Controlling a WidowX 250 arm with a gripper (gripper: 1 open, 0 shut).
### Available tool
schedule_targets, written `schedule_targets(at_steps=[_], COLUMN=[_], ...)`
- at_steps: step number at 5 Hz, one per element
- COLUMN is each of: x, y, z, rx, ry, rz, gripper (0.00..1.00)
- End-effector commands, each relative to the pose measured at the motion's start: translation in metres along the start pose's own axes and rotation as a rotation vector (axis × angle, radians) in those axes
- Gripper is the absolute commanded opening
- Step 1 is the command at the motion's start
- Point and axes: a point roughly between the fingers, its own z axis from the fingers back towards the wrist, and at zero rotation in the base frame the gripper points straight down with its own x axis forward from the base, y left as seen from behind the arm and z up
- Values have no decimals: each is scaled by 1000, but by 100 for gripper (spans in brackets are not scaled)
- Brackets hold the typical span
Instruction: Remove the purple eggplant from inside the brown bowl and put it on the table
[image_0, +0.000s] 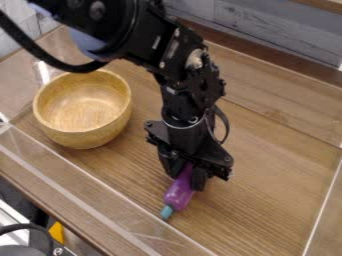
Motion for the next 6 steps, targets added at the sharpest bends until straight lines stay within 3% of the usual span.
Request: schedule_targets(at_steps=[1,6], x=[7,8], y=[-2,8], z=[2,-8], rx=[-8,4], ry=[-30,-42], rz=[-3,13], gripper=[0,0])
